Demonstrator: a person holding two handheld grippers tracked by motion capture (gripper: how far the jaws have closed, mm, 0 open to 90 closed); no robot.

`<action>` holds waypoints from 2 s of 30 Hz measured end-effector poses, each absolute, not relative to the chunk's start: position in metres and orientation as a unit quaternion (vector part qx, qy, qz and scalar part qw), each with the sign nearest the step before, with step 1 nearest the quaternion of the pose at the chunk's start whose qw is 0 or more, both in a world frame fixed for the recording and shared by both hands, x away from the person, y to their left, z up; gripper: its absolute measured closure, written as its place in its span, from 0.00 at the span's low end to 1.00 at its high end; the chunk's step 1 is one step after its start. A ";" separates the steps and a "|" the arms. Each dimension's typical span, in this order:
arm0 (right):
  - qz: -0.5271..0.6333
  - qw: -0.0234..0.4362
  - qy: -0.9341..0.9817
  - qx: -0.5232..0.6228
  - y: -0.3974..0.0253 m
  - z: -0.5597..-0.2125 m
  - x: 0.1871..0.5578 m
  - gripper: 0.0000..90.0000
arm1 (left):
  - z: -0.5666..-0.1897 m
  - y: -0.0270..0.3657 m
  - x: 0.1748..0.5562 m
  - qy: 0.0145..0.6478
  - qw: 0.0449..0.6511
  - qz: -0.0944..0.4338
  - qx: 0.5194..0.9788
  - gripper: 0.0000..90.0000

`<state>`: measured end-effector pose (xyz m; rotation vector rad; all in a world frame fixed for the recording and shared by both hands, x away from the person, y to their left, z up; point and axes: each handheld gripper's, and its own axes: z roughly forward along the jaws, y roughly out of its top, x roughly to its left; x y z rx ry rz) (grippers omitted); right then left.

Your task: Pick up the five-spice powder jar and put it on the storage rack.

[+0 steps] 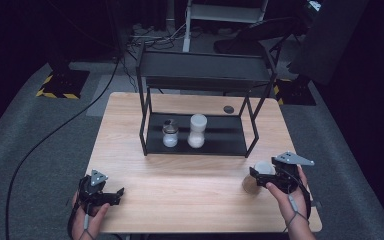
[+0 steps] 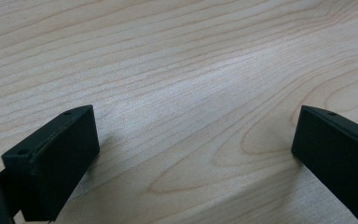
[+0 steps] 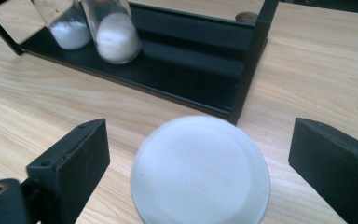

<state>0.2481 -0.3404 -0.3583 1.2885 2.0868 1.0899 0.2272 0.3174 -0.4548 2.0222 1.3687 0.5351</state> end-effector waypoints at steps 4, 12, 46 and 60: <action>0.391 0.219 0.761 0.468 -0.340 -0.365 0.250 0.09 | -0.455 0.317 0.227 0.520 0.315 0.203 0.768 0.00; 0.381 0.198 0.771 0.470 -0.344 -0.372 0.254 0.31 | -0.455 0.317 0.227 0.520 0.315 0.203 0.768 0.00; 0.390 0.210 0.788 0.428 -0.335 -0.339 0.265 0.37 | -0.455 0.317 0.227 0.520 0.315 0.203 0.767 0.00; 0.404 0.218 0.793 0.401 -0.324 -0.312 0.278 0.37 | -0.455 0.316 0.228 0.521 0.316 0.204 0.766 0.00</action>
